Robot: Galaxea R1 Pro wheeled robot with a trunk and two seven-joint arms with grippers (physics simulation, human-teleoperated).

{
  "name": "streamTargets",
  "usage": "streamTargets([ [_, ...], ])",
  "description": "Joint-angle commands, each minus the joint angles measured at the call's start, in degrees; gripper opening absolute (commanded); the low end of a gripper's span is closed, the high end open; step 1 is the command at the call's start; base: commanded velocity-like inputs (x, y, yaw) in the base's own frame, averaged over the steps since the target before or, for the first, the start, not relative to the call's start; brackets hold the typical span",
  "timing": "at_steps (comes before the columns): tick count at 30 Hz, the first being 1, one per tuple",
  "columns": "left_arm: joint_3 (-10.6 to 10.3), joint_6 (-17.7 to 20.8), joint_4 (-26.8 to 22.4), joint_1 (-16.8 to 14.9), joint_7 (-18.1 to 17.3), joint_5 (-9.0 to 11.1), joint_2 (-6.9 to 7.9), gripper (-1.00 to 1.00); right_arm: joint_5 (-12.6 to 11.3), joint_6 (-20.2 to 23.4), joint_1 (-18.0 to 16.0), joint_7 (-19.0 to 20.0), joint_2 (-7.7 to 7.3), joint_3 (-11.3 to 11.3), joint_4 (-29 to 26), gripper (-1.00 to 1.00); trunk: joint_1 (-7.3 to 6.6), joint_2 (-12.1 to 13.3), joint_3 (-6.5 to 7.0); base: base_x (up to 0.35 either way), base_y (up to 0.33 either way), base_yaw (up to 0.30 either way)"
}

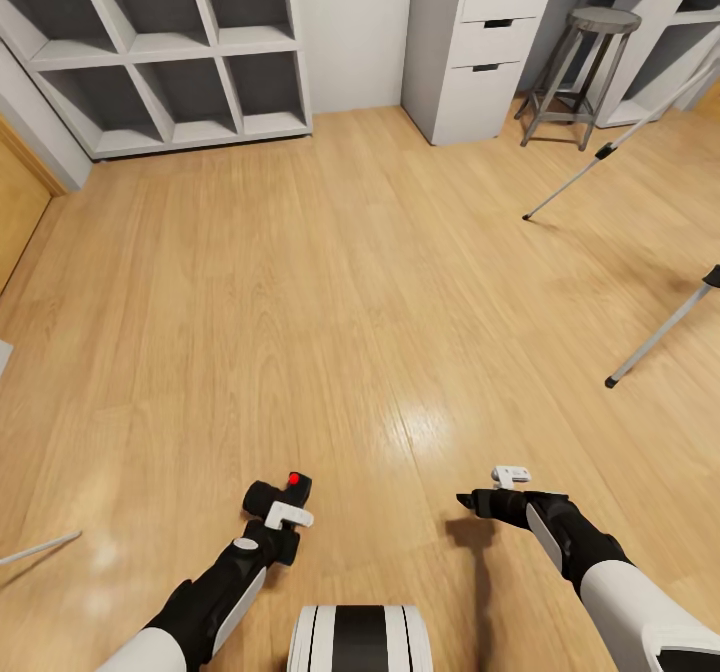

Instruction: Attach the digital camera to the camera tripod in the bedroom.

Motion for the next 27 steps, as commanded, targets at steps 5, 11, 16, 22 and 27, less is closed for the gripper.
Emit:
streamTargets([
  [5, -0.62, 6.73, -22.80, -0.03, 12.57, 3.23, -3.45, -1.00, -0.36, 0.43, 0.00, 0.38, 0.01, -0.19, -0.12, 1.00, -0.01, -0.01, -0.04, 0.000, 0.000, 0.000],
  [11, -0.98, 11.97, -30.15, -0.03, 13.54, 9.56, -3.89, -1.00, -0.51, 0.43, 0.00, 0.76, 0.01, -0.21, -0.15, 1.00, -0.01, -0.01, -0.04, 0.000, 0.000, 0.000],
  [16, -1.00, 12.88, -31.50, -0.03, 13.67, 11.29, -3.93, -1.00, -0.51, 0.47, 0.00, 0.77, 0.01, -0.21, -0.16, 1.00, -0.01, -0.01, -0.04, 0.000, 0.000, 0.000],
  [22, -1.00, 13.20, -32.10, -0.03, 15.19, 12.16, -4.42, -1.00, -0.60, 0.51, 0.00, 0.78, 0.01, -0.21, -0.13, 1.00, -0.01, -0.01, -0.04, 0.000, 0.000, 0.000],
  [27, -1.02, 13.27, -32.10, -0.03, 18.34, 12.44, -5.71, -1.00, -0.67, 0.66, 0.00, 0.78, 0.01, -0.21, -0.13, 1.00, -0.01, -0.01, -0.04, 0.000, 0.000, 0.000],
])
